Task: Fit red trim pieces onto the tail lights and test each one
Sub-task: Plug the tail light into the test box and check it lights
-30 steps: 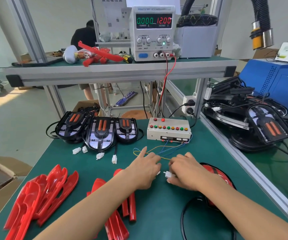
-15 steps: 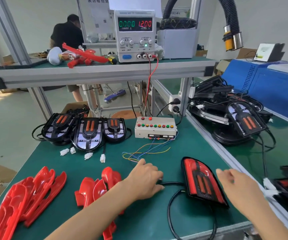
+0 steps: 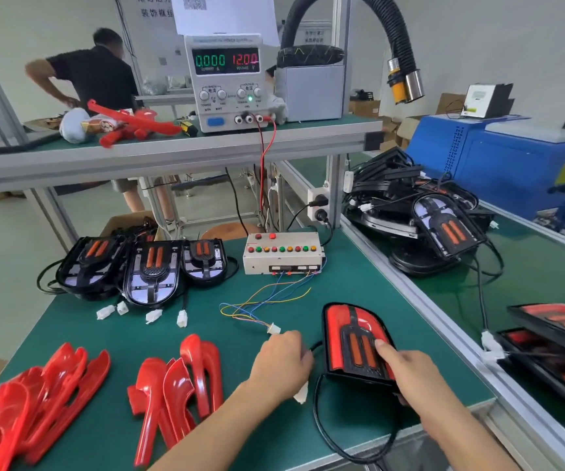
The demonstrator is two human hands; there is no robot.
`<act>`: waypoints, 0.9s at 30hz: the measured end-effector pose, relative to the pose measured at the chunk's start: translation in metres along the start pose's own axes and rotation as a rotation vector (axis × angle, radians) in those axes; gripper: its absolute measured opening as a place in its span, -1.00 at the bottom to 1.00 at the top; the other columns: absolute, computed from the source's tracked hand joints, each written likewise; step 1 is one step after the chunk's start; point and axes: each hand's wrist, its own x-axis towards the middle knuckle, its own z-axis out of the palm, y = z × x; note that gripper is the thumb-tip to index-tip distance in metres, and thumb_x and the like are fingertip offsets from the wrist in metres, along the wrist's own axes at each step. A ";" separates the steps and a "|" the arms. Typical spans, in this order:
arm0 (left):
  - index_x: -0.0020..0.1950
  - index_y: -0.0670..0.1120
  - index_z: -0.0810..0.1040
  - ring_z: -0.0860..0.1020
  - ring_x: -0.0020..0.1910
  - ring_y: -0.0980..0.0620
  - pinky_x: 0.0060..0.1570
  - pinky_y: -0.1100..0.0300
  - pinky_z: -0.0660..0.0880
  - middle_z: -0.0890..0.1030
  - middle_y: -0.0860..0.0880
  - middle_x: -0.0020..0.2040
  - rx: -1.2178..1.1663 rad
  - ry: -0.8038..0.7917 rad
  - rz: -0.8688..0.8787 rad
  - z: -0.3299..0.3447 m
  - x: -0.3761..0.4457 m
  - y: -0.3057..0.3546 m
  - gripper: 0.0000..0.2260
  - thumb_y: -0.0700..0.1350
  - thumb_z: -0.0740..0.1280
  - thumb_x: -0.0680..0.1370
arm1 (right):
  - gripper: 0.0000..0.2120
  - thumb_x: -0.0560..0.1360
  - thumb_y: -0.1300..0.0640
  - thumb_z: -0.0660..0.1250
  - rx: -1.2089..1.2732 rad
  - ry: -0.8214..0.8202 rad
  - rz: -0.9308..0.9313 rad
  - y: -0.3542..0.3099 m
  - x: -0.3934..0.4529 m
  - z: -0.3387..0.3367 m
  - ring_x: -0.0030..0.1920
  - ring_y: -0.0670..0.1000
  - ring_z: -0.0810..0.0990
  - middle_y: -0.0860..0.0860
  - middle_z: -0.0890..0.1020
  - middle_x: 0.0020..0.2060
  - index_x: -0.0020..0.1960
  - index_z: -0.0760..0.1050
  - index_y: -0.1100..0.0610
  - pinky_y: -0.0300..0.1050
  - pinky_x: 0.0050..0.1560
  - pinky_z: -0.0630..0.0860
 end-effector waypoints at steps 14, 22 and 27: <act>-0.16 -0.08 0.49 0.34 -0.42 0.12 -0.35 0.25 0.29 0.46 -0.03 -0.42 -0.854 0.173 0.014 0.022 -0.033 0.043 -0.79 -0.07 0.29 0.66 | -0.36 0.34 -0.58 0.28 0.480 0.049 -0.124 0.036 -0.039 -0.008 0.10 -0.05 0.72 -0.09 0.74 0.08 0.19 0.64 -0.18 0.10 0.20 0.59; 0.05 -0.08 0.61 0.57 -0.33 0.06 -0.29 0.35 0.51 0.69 -0.15 -0.16 -1.003 -0.052 0.102 0.023 -0.052 0.074 -0.81 -0.35 0.37 0.57 | -0.51 0.38 -0.49 0.25 0.472 0.269 -0.169 0.054 -0.072 -0.049 0.01 0.01 0.71 -0.09 0.74 -0.02 0.14 0.59 -0.24 0.13 0.07 0.63; 0.13 -0.03 0.68 0.65 -0.22 0.13 -0.19 0.36 0.56 0.74 -0.07 -0.08 -1.170 -0.233 0.223 0.019 -0.058 0.145 -0.74 -0.30 0.25 0.65 | -0.83 0.59 -0.20 0.27 0.478 0.558 -0.246 0.060 -0.104 -0.097 -0.20 -0.33 0.64 -0.34 0.69 -0.18 0.06 0.55 -0.16 -0.49 -0.29 0.46</act>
